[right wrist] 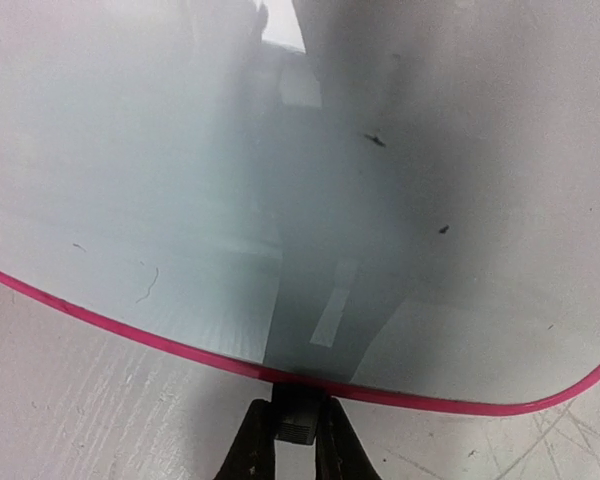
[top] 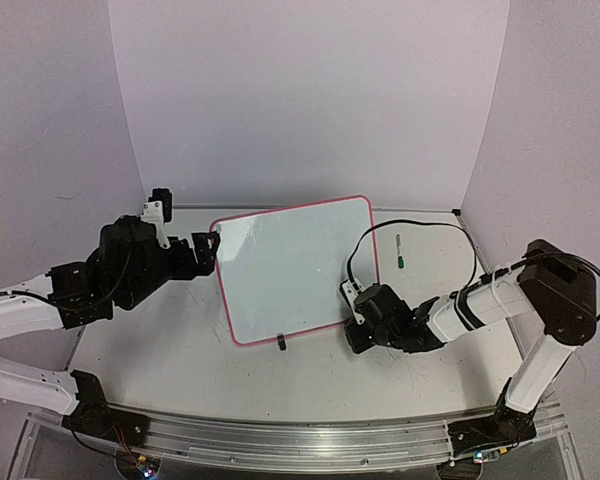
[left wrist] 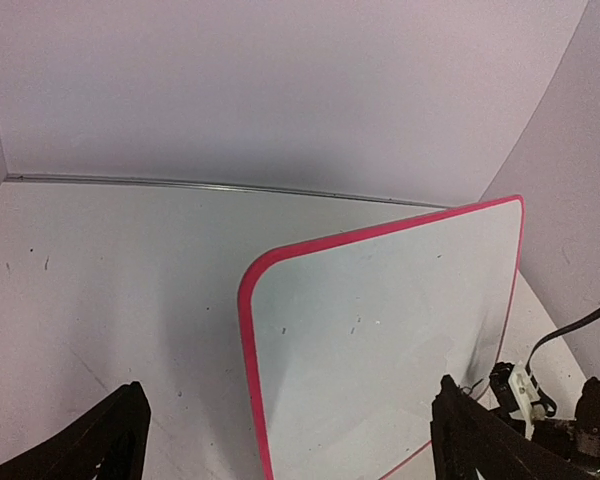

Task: Write a sentence on the whiteboard
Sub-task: Move the whiteboard to the center of the board.

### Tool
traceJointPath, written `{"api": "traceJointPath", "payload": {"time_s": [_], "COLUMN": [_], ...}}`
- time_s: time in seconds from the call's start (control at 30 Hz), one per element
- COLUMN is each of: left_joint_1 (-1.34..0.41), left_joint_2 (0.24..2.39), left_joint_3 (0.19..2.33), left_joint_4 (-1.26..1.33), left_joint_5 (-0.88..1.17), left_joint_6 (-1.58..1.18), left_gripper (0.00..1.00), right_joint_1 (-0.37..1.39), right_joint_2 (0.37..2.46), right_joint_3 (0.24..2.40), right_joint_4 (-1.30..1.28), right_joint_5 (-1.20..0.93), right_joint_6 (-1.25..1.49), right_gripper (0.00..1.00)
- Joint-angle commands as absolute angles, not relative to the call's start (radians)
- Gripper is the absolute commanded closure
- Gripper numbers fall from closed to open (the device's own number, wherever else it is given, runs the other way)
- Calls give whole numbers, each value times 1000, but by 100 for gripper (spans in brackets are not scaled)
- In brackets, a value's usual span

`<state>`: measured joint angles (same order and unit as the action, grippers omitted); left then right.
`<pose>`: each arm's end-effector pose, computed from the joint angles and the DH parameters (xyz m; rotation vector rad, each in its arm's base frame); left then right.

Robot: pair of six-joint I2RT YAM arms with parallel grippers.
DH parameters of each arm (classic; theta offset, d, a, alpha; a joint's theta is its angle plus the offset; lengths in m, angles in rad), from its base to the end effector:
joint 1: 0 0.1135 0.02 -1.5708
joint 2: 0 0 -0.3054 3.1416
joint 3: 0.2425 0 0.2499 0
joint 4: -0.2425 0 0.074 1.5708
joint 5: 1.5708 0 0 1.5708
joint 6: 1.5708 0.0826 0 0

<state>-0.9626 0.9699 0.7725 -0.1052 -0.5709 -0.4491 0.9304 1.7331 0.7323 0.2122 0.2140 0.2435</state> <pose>0.1703 -0.1665 0.3339 0.0817 1.8468 -0.4585 0.2291 0.2780 0.1333 -0.6957 2.2555 0.3276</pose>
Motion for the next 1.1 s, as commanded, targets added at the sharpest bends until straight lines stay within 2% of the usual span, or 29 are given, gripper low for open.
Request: {"api": "traceJointPath", "payload": {"time_s": [0.0, 0.1, 0.27, 0.37, 0.5, 0.67, 0.77, 0.9, 1.07], "left_joint_1": [-895, -847, -713, -636, -601, -599, -599, -598, -599], "left_joint_2": [963, 934, 874, 908, 971, 1048, 1110, 1194, 1254], "left_joint_3": [779, 720, 564, 514, 485, 457, 460, 477, 484], "left_joint_4": [-171, -141, 49, 122, 227, 368, 393, 432, 467], "left_joint_5": [-441, -326, -48, 93, 214, 358, 371, 378, 358], "left_joint_6": [-602, -641, -679, -695, -667, -623, -607, -592, -556], "left_gripper": [1, 2, 4, 11, 15, 18, 21, 37, 52], "right_joint_1": [911, 911, 912, 916, 925, 928, 926, 875, 814], "right_joint_2": [1709, 1711, 1670, 1617, 1507, 1348, 1254, 1166, 1132], "right_joint_3": [710, 714, 728, 731, 714, 715, 730, 803, 866], "right_joint_4": [204, 210, 204, 165, 112, 19, -33, -101, -145], "right_joint_5": [204, 191, 156, 157, 148, 142, 176, 191, 150], "right_joint_6": [155, 171, 212, 234, 252, 267, 280, 290, 275], "right_gripper": [100, 95, 67, 48, 33, 26, 23, 25, 25]}}
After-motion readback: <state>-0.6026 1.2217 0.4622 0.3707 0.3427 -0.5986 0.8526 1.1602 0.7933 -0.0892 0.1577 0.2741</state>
